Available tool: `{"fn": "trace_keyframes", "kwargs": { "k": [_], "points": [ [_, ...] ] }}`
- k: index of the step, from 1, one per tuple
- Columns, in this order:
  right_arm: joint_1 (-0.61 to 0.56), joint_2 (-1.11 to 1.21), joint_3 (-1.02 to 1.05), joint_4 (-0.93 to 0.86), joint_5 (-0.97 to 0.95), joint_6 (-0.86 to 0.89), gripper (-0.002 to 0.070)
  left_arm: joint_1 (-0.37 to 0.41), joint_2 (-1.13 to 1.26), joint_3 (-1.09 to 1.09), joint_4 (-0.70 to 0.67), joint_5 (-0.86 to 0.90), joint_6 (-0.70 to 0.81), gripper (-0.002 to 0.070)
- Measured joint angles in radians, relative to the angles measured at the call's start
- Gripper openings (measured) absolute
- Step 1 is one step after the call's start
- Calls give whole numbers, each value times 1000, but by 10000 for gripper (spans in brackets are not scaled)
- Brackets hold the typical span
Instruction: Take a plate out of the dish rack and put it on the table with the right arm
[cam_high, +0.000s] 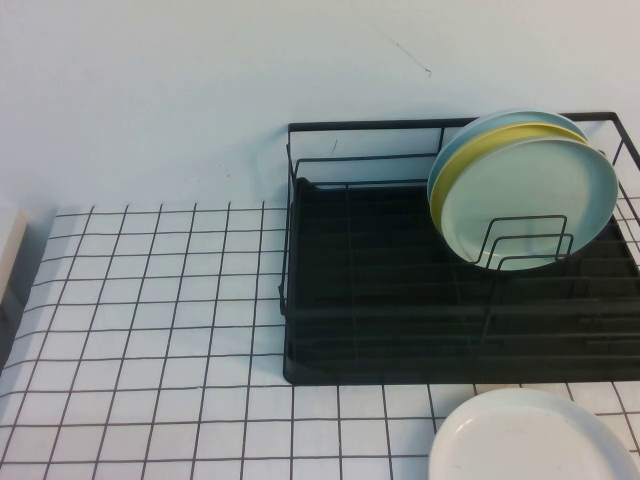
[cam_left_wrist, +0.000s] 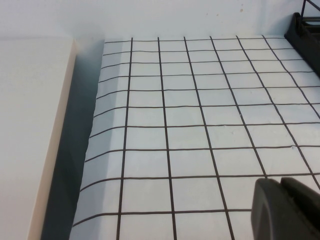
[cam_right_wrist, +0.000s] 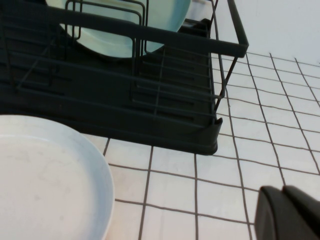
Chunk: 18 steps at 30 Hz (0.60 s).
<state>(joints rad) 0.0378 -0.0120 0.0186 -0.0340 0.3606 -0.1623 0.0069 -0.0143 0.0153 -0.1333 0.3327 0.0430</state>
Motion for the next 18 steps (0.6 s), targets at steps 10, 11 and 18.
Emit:
{"fn": "trace_keyframes", "kwargs": {
  "k": [10,11,18],
  "points": [
    [0,0,0,-11,0,-2,-2,0,0,0,0,0,0,-3],
    [0,0,0,-14,0,-2,-2,0,0,0,0,0,0,-3],
    [0,0,10,-24,-85,-4,-2,0,0,0,0,0,0,-3]
  ]
}}
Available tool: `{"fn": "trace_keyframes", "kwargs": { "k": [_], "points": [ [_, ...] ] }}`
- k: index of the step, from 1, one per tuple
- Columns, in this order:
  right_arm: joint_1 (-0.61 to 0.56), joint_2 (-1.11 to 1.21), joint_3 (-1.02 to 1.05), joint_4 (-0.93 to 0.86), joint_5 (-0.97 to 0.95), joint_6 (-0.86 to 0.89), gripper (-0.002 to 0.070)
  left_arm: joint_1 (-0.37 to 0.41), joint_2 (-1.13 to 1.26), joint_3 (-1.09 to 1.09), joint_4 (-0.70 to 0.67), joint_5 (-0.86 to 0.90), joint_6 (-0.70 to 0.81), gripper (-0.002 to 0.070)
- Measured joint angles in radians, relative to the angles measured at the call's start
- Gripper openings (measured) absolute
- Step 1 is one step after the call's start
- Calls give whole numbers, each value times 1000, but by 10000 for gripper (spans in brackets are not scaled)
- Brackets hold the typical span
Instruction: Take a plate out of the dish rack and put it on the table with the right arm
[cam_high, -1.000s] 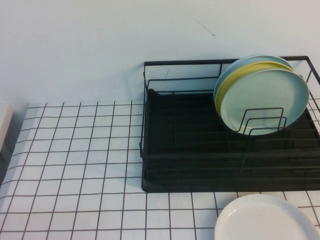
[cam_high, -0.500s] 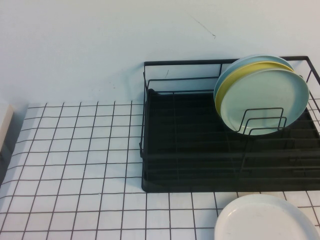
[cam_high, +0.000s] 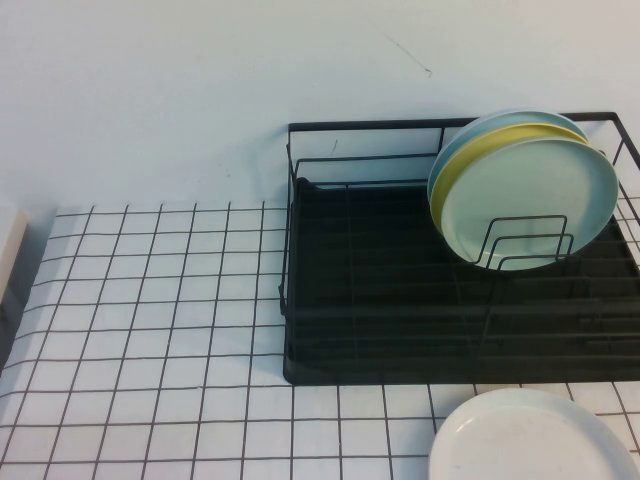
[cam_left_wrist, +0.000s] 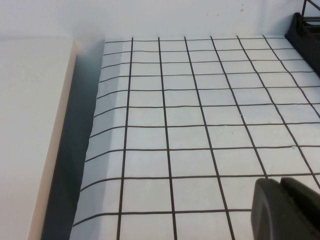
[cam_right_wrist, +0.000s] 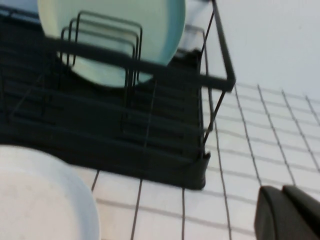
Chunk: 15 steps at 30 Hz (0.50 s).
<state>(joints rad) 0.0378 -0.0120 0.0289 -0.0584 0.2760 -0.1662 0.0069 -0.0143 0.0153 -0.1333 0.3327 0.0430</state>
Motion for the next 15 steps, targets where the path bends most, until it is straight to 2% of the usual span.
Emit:
{"fn": "trace_keyframes", "kwargs": {
  "k": [10,15],
  "points": [
    [0,0,1,-4,-681,27,-2,0,0,0,0,0,0,-3],
    [0,0,1,6,-931,66,-2,0,0,0,0,0,0,-3]
  ]
}}
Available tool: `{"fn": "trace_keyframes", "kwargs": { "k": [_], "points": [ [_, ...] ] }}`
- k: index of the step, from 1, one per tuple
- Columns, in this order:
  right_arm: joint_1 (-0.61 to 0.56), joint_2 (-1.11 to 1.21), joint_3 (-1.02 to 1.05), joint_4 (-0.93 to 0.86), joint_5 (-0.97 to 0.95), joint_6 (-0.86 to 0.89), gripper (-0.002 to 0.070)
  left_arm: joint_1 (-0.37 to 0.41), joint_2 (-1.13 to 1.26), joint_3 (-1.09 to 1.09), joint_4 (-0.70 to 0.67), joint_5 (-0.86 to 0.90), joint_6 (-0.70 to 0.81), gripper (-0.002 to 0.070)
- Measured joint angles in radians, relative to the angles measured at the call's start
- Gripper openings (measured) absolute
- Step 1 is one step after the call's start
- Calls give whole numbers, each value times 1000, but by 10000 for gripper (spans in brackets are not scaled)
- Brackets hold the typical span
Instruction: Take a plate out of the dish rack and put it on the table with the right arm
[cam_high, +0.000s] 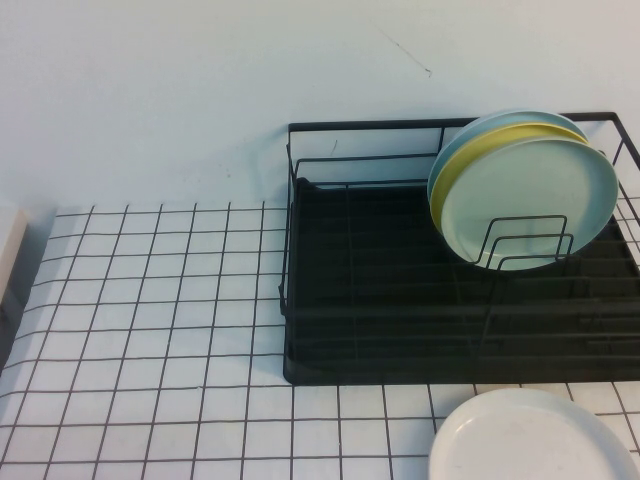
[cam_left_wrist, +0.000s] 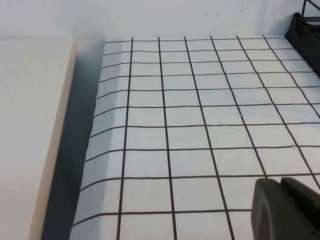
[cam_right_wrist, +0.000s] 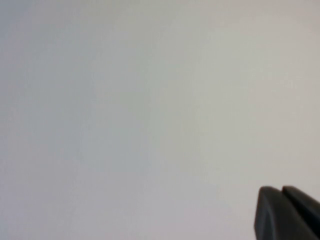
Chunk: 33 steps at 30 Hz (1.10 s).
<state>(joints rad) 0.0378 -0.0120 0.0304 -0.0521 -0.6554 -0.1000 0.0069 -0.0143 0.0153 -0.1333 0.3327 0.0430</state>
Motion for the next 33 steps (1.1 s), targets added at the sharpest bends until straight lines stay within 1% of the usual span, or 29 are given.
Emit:
{"fn": "trace_keyframes", "kwargs": {
  "k": [3,5,8,13,17,21,23,25,27,33],
  "points": [
    [0,0,0,8,-8,-4,-2,0,0,0,0,0,-4,-3],
    [0,0,-17,9,72,-6,-2,0,0,0,0,0,-4,-3],
    [0,0,-93,11,269,-20,-2,0,0,0,0,0,-4,-3],
    [0,35,-292,13,620,-59,-2,0,0,0,0,0,-4,-3],
    [0,180,-441,17,884,-63,-2,0,0,0,0,0,-4,-3],
    [0,396,-585,28,1118,-75,-2,0,0,0,0,0,-4,-3],
    [0,511,-652,52,1216,-114,-2,0,0,0,0,0,-4,-3],
    [0,638,-711,81,1283,-207,-2,0,0,0,0,0,-4,-3],
    [0,756,-755,129,1311,-329,-2,0,0,0,0,0,-4,-3],
    [0,1042,-857,349,1284,-878,5,0,0,0,0,0,-4,-3]
  ]
}}
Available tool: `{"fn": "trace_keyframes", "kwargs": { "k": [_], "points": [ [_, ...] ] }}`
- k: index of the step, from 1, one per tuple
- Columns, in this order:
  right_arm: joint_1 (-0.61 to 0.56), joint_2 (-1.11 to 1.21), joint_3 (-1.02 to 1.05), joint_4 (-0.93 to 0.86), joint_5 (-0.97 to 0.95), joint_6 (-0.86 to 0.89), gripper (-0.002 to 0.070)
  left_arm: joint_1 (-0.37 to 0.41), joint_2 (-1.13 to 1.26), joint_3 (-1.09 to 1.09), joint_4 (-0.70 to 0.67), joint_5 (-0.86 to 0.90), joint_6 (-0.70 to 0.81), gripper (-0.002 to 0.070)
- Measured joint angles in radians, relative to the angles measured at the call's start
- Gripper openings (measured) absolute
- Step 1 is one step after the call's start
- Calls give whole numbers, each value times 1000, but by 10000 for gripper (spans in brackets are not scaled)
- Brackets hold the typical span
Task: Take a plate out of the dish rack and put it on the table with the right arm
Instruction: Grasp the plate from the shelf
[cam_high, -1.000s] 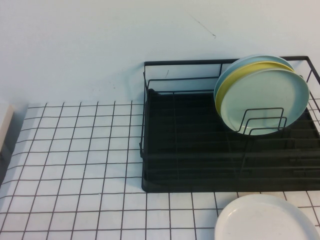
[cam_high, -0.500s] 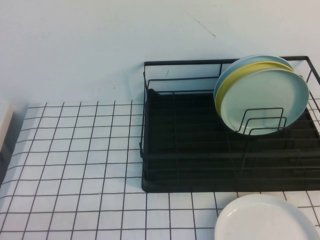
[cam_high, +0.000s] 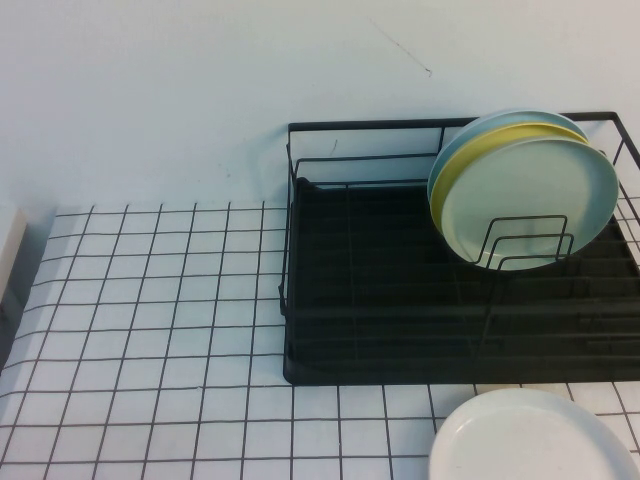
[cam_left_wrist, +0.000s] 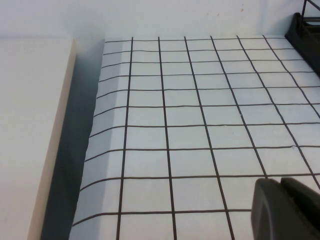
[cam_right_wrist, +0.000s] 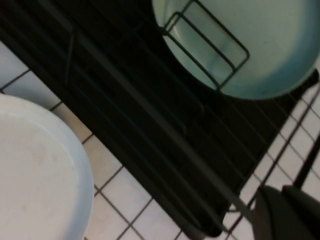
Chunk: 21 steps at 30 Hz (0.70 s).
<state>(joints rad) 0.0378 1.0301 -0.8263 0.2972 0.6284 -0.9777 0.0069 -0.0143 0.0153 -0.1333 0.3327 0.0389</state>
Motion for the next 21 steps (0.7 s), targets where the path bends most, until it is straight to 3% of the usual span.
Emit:
{"fn": "trace_keyframes", "kwargs": {
  "k": [3,5,8,10,13,21],
  "points": [
    [0,116,-39,141,-47,-245,79,0,0,0,0,0,0,-3],
    [0,187,-65,235,-85,-372,175,0,0,0,0,0,0,-3],
    [0,270,-116,348,-142,-516,379,0,0,0,0,0,0,-3],
    [0,327,-160,388,-159,-569,468,0,0,0,0,0,0,-3],
    [0,411,-229,407,-174,-595,503,0,0,0,0,0,5,-3],
    [0,639,-399,412,-193,-601,473,0,0,0,0,0,5,-3]
  ]
}}
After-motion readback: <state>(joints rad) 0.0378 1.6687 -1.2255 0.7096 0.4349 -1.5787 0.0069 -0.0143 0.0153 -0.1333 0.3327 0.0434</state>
